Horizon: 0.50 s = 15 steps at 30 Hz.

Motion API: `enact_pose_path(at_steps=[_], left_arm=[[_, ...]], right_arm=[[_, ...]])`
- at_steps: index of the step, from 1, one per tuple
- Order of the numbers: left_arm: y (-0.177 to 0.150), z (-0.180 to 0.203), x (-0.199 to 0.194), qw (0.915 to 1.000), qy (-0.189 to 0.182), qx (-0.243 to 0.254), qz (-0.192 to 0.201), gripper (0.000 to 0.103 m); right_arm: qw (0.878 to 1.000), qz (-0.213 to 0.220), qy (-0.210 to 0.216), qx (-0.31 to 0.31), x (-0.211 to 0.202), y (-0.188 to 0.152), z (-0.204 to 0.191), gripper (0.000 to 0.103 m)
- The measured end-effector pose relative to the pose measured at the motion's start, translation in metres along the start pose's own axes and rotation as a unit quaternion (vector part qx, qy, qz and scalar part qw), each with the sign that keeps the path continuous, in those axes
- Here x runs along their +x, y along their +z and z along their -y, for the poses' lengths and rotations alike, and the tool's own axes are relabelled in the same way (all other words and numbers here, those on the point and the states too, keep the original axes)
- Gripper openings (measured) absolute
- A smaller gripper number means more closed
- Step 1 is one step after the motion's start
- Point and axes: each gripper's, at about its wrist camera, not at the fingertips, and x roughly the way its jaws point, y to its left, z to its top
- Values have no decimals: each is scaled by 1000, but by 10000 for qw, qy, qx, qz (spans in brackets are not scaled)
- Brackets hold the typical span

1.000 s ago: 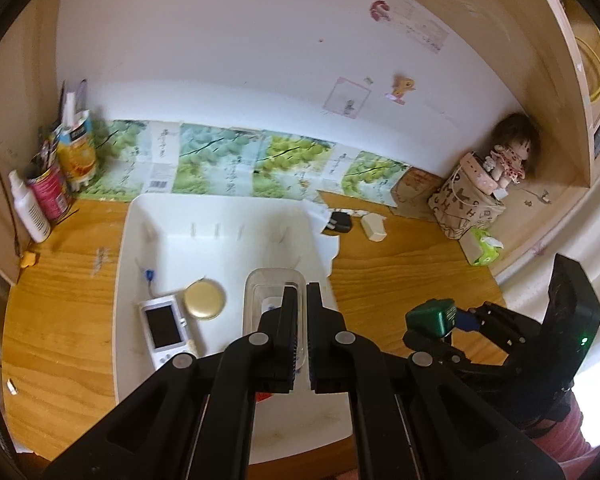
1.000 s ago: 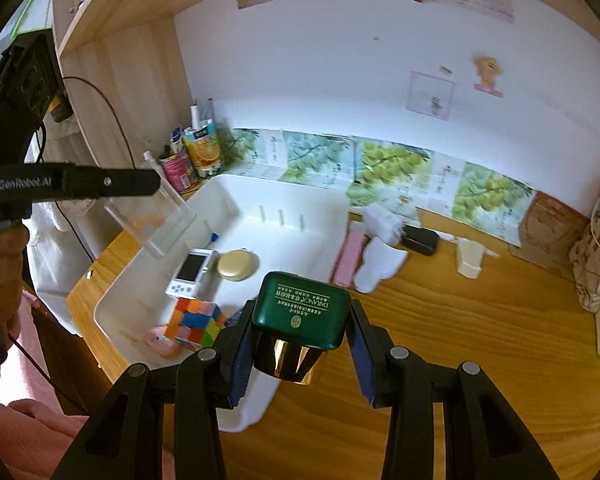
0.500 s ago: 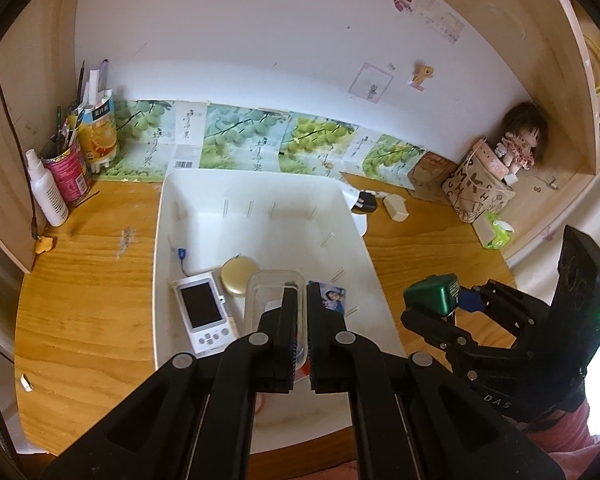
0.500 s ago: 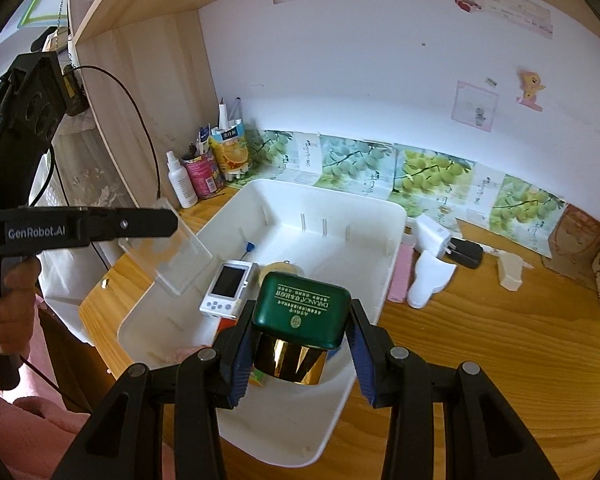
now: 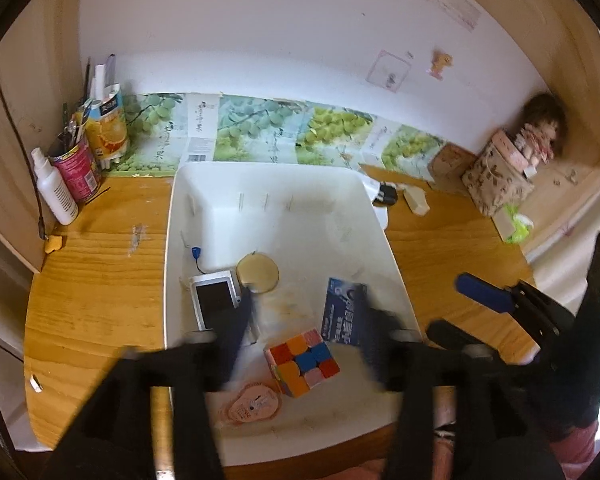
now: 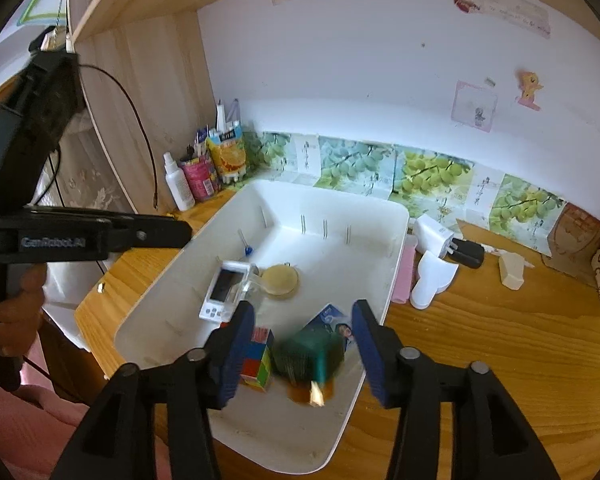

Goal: Organize rigid objects
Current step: 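Open the left tool to drop the clear box while the right tool releases the bottle into the tray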

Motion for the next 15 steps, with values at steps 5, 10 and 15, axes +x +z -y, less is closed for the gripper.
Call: enact_pose_path(at_steps=[5, 10, 15], left_arm=[[1, -1, -4, 9996, 73, -194, 201, 74], [2, 3, -2, 9991, 167, -302, 230, 74], [5, 18, -1, 9988, 232, -240, 356, 74]], right_arm=[[9998, 64, -123, 157, -9, 0, 15, 65], [9984, 12, -434, 362, -15, 3, 41, 65], [9959, 160, -810, 378, -29, 8, 67, 68]])
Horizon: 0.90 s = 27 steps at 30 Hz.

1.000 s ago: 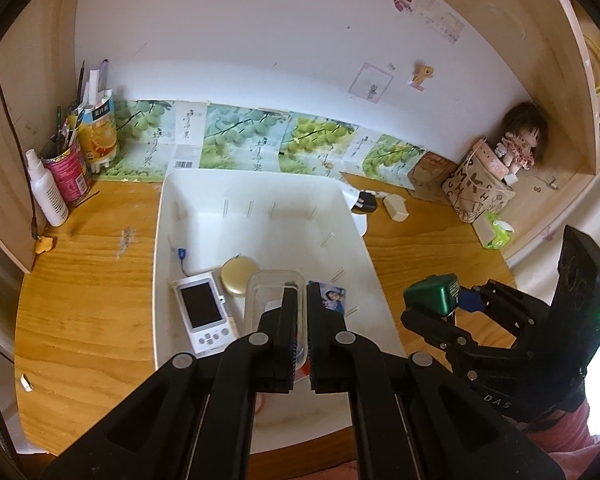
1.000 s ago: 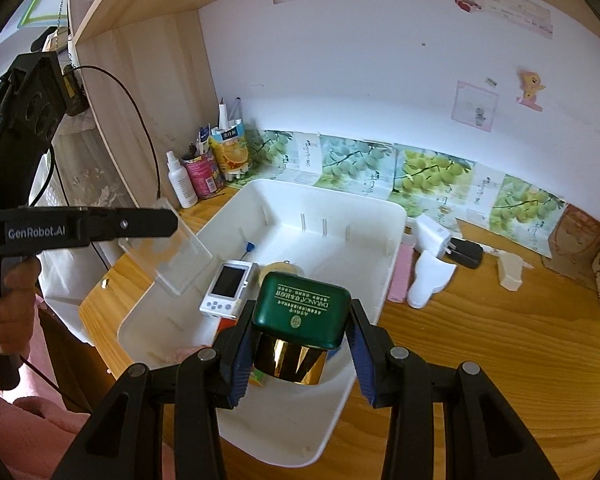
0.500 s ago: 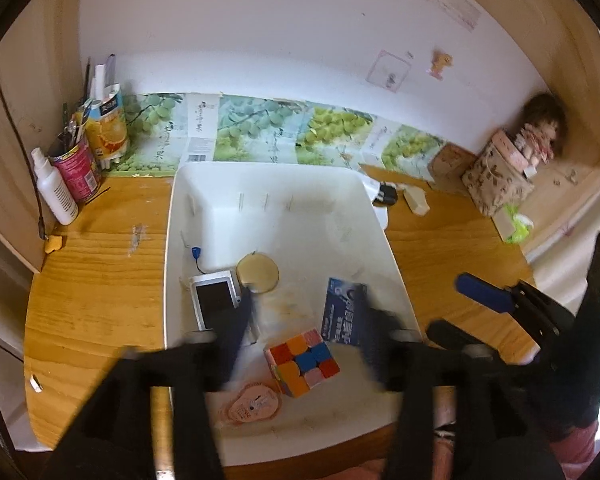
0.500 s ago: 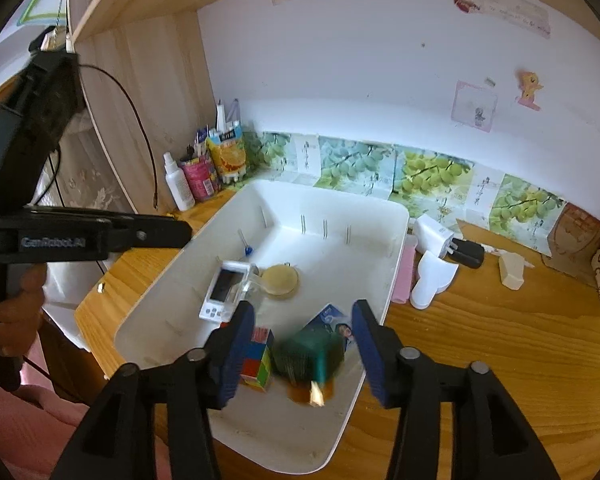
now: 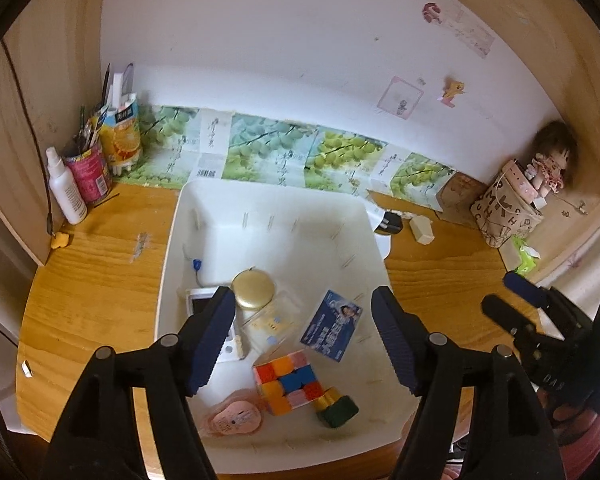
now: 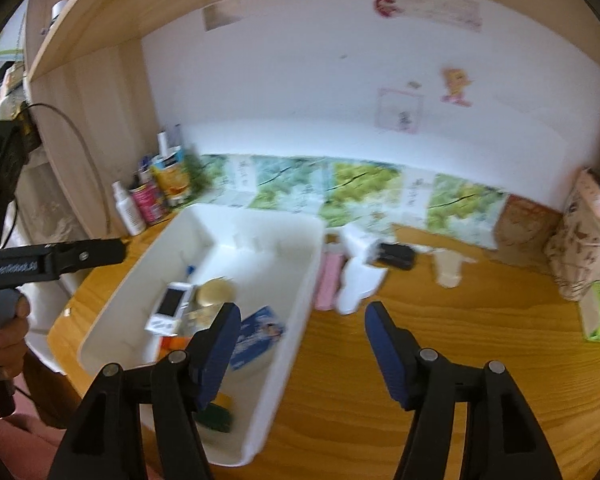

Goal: Organize rigid objects
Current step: 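Open the left tool to drop the clear box while the right tool releases the bottle into the tray, then withdraw both tools from the tray toward the remaining desk items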

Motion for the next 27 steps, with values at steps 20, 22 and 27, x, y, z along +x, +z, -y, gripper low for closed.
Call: enact_pose_path(at_steps=[20, 22, 27], left_arm=[[-7, 111, 23, 9995, 248, -162, 53, 74], [-7, 118, 27, 9993, 301, -204, 26, 74], [-5, 138, 39, 9978, 609, -260, -26, 74]], right_arm=[[9958, 159, -533, -723, -17, -12, 107, 71], [9956, 182, -496, -779, -16, -14, 117, 71], [9954, 208, -356, -870, -9, -16, 140, 71]])
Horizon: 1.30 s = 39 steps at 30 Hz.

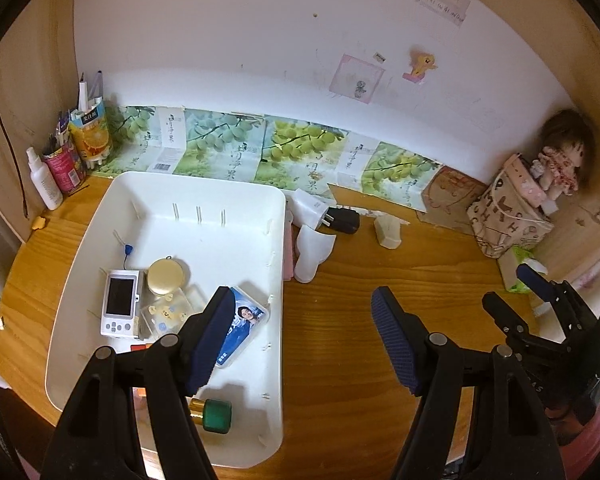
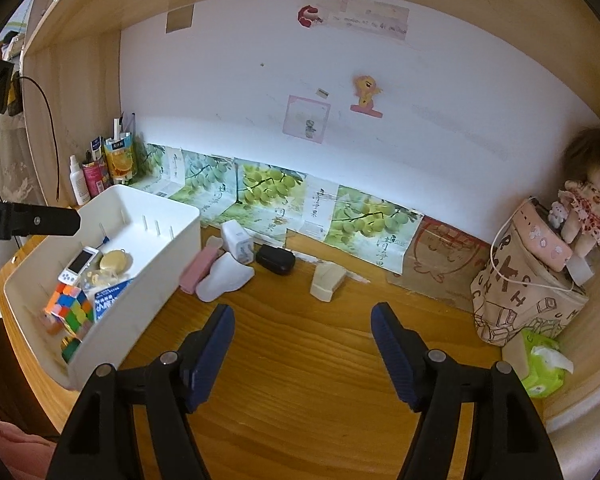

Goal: Organize rigid objects
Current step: 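Withdraw both tools from the tray toward the remaining desk items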

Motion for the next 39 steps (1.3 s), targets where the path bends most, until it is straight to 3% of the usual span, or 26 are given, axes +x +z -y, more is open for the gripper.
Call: enact_pose_path(at_steps=[8, 18, 31, 36, 39], left_arm=[[10, 23, 17, 9984, 555, 113, -11, 74], [33, 46, 45, 9924, 1061, 616, -59, 74], [58, 56, 81, 9843, 1236, 1240, -209, 74], [66, 60, 102, 9866, 972, 1139, -641, 74], [69, 62, 120, 9853, 853, 987, -1107, 74]], right_arm=[[9998, -28, 193, -66, 30, -5, 34, 71], [9990, -163, 406, 104, 83, -3, 63, 71], [9995, 63, 127, 275, 135, 43, 104, 72], [9980, -103, 243, 583, 152, 54, 116, 72], [9963, -280, 300, 756, 163, 54, 115, 73]])
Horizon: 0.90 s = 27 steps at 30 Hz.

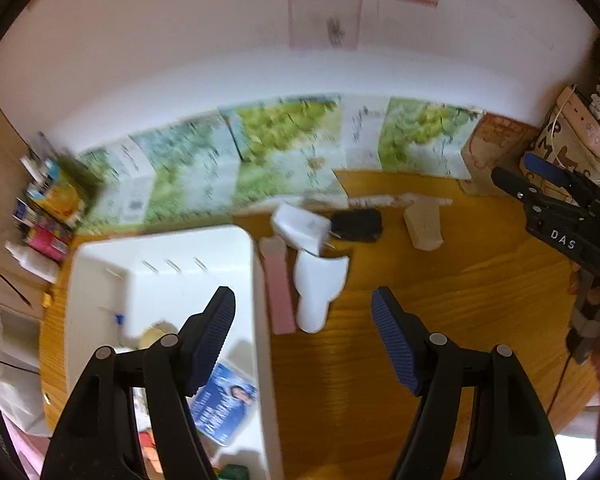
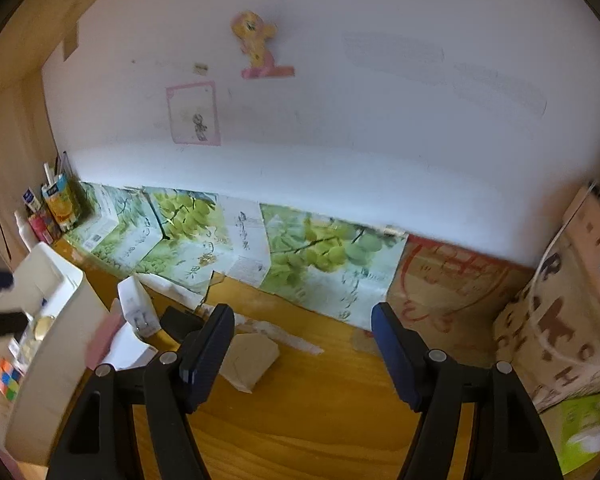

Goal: Organize rigid objects
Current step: 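Withdraw both tools from the tray toward the remaining desk items, then lower the left tool onto the white foot-shaped plastic piece and close it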

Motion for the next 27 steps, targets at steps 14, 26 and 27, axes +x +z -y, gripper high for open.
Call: enact_pose_path(at_steps=[14, 26, 27], left_arm=[[-13, 48, 19, 9980, 573, 237, -99, 74], [-54, 91, 60, 9937, 620, 936, -41, 74], [-53, 90, 64, 9939, 612, 914, -59, 74]], right_arm=[[9912, -876, 520, 845, 46, -6, -2, 73], [9816, -1414, 594, 1134, 64, -9, 11, 73], [9808, -1438, 614, 1163, 65, -10, 12, 73]])
